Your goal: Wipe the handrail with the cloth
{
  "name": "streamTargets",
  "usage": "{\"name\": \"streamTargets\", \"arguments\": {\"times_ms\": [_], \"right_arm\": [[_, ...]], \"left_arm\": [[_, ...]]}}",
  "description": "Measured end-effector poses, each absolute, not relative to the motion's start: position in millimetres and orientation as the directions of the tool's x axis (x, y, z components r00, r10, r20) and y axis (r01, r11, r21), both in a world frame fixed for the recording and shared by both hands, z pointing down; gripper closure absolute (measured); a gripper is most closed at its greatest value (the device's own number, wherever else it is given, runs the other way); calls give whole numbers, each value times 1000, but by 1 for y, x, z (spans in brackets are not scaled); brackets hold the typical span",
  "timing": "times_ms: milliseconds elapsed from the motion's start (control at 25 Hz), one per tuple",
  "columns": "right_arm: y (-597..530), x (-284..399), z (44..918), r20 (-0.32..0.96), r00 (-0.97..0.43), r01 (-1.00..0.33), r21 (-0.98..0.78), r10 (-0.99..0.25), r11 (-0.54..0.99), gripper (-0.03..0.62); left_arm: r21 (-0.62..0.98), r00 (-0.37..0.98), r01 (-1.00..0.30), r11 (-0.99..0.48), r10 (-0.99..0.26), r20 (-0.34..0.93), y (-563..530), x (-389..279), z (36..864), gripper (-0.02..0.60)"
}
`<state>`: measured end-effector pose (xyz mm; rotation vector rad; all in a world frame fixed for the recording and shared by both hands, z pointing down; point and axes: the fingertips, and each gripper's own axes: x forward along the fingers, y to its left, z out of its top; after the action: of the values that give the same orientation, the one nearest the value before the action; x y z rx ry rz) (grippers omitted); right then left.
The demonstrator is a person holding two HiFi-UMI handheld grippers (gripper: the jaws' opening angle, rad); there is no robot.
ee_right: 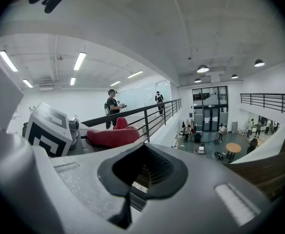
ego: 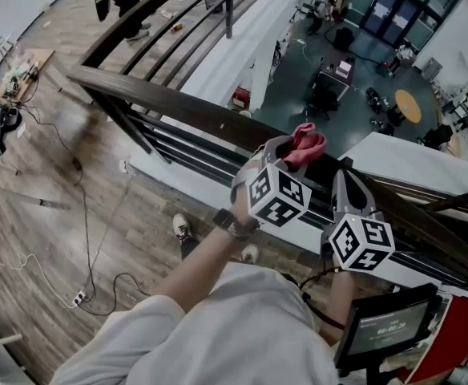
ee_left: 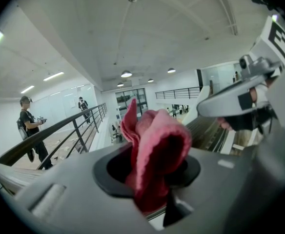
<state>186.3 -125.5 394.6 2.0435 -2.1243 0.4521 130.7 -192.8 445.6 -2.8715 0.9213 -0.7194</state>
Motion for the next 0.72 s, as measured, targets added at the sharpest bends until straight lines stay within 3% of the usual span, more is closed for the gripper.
{"name": "streamTargets", "arguments": {"times_ms": [720], "right_arm": [[-153, 149, 399, 332, -111, -988, -136, -937, 69, 591]], "left_arm": [[-127, 687, -583, -802, -571, 450, -223, 78, 447, 426]]}}
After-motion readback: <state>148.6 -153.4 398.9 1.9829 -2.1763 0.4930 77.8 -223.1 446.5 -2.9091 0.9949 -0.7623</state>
